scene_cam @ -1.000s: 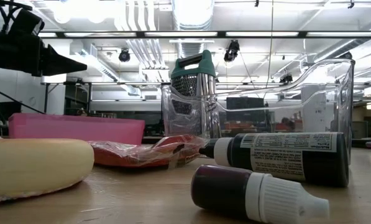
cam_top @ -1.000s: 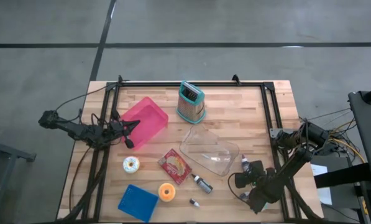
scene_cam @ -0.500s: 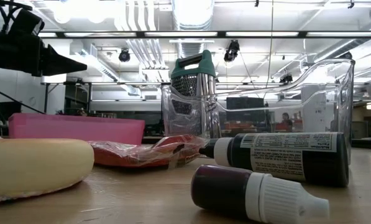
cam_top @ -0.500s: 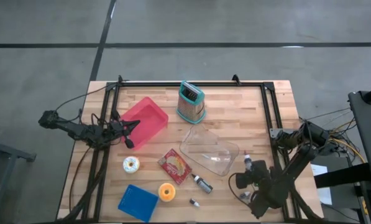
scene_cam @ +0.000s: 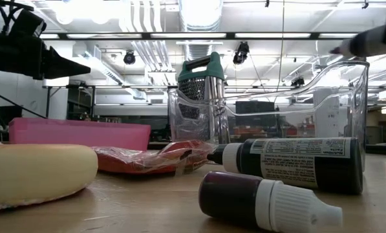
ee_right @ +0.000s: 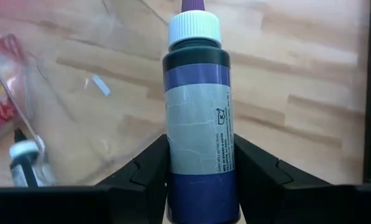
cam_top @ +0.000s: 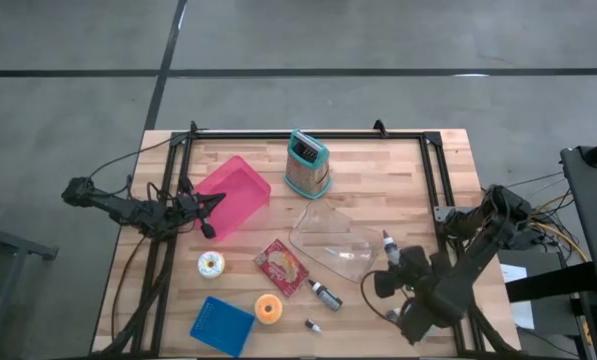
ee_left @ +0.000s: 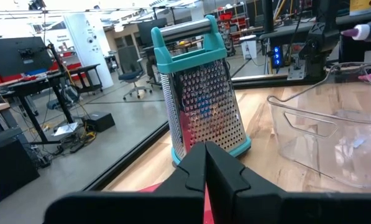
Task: Pick & Place Food Item
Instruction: Put the large violet food coloring bottle into the transparent bin, then put the small violet food coloring bottle into the transparent bin
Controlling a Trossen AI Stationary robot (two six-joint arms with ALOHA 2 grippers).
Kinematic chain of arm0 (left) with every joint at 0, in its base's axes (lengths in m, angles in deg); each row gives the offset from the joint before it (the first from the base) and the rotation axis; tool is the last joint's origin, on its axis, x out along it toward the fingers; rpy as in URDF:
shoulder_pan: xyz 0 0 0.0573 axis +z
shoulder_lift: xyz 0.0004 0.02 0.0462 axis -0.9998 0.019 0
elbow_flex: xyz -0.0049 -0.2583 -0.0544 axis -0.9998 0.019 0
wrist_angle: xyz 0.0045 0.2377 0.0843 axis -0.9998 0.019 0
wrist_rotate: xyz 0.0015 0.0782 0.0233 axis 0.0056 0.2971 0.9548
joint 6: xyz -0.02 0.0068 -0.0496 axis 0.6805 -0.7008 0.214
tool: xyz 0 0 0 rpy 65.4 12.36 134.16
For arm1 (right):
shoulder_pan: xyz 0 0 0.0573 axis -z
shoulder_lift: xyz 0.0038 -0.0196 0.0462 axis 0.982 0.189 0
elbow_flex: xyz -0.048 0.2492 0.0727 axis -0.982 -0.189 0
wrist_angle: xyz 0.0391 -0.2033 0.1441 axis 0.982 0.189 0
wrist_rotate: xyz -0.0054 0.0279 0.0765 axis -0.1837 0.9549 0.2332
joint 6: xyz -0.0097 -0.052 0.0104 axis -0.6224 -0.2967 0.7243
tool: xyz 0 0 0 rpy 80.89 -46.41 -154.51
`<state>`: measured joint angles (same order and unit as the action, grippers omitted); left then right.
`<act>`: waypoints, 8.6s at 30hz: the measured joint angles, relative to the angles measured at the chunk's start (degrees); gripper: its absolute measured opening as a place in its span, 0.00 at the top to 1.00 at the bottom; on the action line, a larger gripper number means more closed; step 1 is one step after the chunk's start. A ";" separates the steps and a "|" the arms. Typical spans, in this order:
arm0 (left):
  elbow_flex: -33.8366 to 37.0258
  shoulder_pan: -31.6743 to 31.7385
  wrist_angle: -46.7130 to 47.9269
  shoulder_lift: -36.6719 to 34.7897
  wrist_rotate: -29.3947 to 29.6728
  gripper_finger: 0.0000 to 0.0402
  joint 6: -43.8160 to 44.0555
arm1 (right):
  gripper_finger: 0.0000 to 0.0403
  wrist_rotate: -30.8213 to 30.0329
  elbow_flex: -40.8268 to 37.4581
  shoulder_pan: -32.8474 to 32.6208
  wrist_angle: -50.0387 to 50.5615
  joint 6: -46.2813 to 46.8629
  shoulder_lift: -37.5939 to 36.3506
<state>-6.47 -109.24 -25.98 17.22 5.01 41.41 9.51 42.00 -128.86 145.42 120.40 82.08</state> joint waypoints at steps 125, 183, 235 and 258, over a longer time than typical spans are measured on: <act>0.00 0.01 0.02 0.09 0.01 0.99 0.00 | 0.64 33.79 -18.02 39.23 -47.27 -111.73 0.31; 0.00 0.01 0.00 0.09 0.01 0.99 0.00 | 0.46 32.18 -22.44 39.10 -53.90 -108.47 0.42; -0.01 -0.01 0.01 0.15 0.00 0.99 0.00 | 0.38 14.29 -3.11 28.36 -33.26 -101.46 -3.95; -0.01 0.01 0.00 0.20 0.01 0.99 0.00 | 0.40 9.77 0.27 6.75 -25.74 -76.06 -4.32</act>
<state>-6.47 -109.23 -25.99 17.42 5.02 41.41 19.29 42.27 -122.12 119.67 44.34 77.76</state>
